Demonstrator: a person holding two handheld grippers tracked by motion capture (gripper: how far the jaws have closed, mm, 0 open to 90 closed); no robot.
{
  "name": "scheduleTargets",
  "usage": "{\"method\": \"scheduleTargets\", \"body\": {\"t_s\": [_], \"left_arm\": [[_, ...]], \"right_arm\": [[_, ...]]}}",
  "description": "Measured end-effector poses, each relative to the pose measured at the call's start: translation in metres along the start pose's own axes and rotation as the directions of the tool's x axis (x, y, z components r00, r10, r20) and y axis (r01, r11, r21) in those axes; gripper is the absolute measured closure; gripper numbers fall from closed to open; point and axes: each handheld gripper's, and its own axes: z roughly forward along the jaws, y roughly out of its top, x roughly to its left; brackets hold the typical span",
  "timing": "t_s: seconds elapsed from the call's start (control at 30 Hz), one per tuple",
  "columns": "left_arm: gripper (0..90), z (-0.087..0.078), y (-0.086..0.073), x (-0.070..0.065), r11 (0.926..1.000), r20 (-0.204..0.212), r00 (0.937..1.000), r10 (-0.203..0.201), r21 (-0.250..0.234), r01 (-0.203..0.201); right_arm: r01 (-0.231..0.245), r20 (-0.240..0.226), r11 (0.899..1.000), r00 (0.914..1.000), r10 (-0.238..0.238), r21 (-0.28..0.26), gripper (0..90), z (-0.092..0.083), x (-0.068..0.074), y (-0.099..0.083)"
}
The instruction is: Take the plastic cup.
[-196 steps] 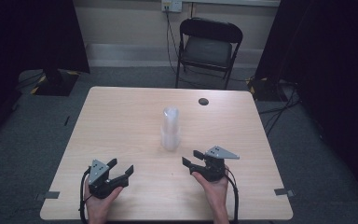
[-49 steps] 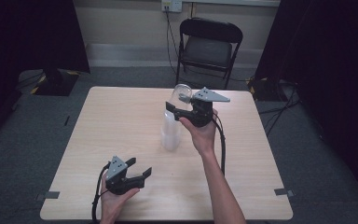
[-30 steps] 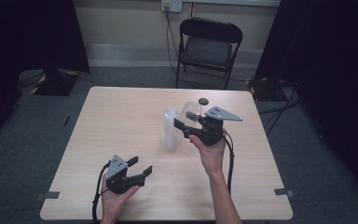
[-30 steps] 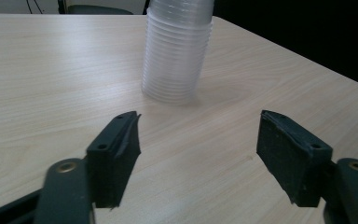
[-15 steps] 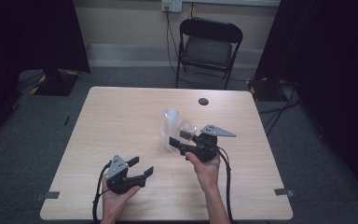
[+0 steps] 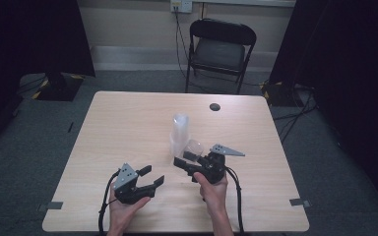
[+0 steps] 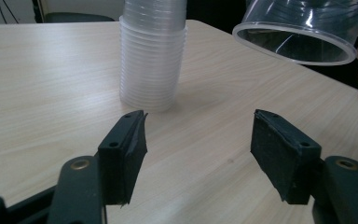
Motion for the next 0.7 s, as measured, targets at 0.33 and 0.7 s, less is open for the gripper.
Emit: {"method": "scheduleTargets", "body": {"t_s": [0.33,0.7], "left_arm": [[46.3,0.003,-0.001,-0.004,0.9993,0.052,0.9983,0.027,-0.026,-0.026],[54.3,0.005,-0.003,-0.010,0.9926,0.041,0.9974,0.058,-0.109,-0.054]], "right_arm": [[-0.091,-0.079,0.996,0.9926,0.092,0.017,38.3,0.008,-0.001,-0.019],[-0.159,-0.138,0.985,0.9764,0.166,0.061,38.2,0.014,0.001,-0.027]]}}
